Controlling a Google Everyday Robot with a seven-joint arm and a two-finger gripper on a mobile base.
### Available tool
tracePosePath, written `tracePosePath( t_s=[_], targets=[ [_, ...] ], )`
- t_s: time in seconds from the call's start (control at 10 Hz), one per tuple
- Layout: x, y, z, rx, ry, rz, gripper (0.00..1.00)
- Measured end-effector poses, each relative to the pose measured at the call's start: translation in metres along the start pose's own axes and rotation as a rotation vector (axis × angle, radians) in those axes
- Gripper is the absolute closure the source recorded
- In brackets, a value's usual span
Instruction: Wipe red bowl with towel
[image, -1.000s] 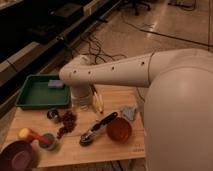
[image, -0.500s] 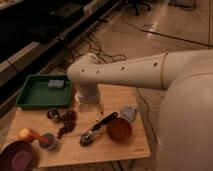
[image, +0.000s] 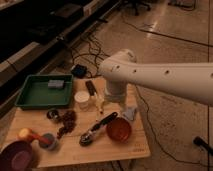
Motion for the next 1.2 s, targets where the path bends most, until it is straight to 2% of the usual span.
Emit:
tracePosePath(
  t_s=[0.9,1.2],
  targets=[
    [-0.003,0.001,0.000,-0.001,-0.001,0.008,0.35],
    [-0.043,-0.016,0.004,0.006,-0.007,0.040,0.35]
  ],
)
